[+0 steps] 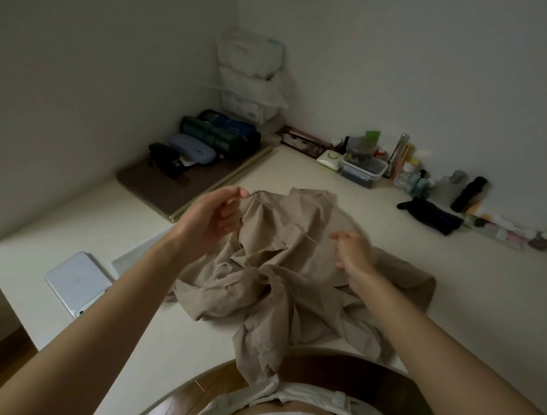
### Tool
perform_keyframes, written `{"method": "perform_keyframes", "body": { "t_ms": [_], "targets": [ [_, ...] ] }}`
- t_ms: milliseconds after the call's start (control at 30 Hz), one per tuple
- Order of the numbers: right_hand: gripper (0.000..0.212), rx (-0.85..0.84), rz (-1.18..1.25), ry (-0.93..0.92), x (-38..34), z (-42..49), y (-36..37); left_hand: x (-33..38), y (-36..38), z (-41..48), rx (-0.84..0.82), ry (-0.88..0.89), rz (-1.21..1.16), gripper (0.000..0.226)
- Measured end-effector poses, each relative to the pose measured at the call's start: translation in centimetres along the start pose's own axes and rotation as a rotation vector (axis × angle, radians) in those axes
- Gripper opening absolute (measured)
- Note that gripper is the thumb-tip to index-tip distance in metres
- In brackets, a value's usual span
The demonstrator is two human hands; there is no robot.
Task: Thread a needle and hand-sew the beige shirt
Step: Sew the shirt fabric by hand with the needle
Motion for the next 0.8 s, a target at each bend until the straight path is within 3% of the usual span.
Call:
{"method": "perform_keyframes", "body": {
  "t_ms": [100,267,400,500,600,733,800],
  "targets": [
    [0.017,-0.053,0.009,-0.011,0.0,-1.0,1.0,0.3,-0.6,0.3,0.058,0.021,0.072,0.033],
    [0.015,-0.432,0.130,-0.105,-4.1,-4.5,6.4,1.1,0.3,0.7,0.074,0.049,0.178,0.026],
    [0.025,-0.590,0.066,-0.163,-5.9,-6.6,10.2,2.7,0.4,1.0,0.074,0.103,0.207,0.026],
    [0.009,-0.598,-0.028,-0.227,-6.8,-7.0,11.2,3.7,-0.3,1.2,0.085,0.129,0.199,0.025],
    [0.017,-0.552,-0.028,-0.302,-7.9,-6.4,10.4,4.0,-3.0,1.3,0.219,0.144,0.213,0.025],
    [0.018,-0.457,-0.028,-0.343,-8.9,-5.2,8.3,0.7,-6.2,1.6,0.470,-0.062,0.663,0.021],
    [0.019,-0.401,-0.003,-0.355,-9.3,-4.4,7.4,-1.2,-5.7,1.2,0.436,-0.127,0.720,0.016]
  ]
}}
Point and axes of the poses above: each hand's wrist, its own z-axis towards the middle knuckle, its own y-axis out of the palm, x = y × z, the point moved 9 cm from there along z, towards the middle knuckle, and after that the axes turned 9 degrees about -y, right-handed, at the moved point
